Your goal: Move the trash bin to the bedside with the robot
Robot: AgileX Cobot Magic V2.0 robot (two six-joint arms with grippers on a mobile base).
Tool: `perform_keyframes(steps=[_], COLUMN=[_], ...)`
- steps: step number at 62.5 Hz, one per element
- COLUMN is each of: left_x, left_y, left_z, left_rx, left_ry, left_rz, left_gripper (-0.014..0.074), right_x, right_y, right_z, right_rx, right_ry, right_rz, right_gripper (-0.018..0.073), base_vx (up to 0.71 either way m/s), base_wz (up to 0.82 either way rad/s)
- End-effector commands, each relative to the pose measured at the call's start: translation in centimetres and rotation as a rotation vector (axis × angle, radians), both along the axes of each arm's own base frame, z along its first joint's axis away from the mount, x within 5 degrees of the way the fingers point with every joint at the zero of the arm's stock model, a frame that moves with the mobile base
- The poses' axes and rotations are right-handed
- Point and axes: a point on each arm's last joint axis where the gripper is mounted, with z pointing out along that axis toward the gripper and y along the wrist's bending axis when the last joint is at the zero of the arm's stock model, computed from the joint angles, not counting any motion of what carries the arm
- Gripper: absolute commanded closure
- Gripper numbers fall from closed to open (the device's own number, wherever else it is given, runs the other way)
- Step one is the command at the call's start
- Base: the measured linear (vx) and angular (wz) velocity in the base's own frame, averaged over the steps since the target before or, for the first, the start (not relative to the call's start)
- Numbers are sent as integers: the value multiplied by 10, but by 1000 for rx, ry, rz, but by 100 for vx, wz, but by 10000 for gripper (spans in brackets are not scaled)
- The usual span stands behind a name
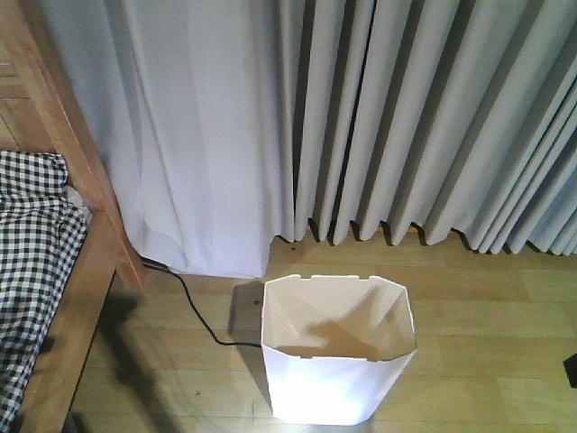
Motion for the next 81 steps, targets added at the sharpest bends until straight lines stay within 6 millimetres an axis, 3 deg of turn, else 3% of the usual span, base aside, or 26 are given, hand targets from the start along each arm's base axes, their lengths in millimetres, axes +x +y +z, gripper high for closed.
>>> perform_keyframes(steps=[1, 81], left_x=[0, 0], left_y=[0, 0], left_z=[1, 1], left_rx=[-15, -15], left_ry=[-73, -73], left_rz=[-1, -1], left_gripper=[603, 603], right_x=[-1, -1], right_y=[0, 0], right_z=[5, 5], right_rx=[-28, -47], right_ry=[-72, -69], right_rz=[1, 0], right_gripper=[568, 568], base_vx=[0, 0], base_wz=[0, 0])
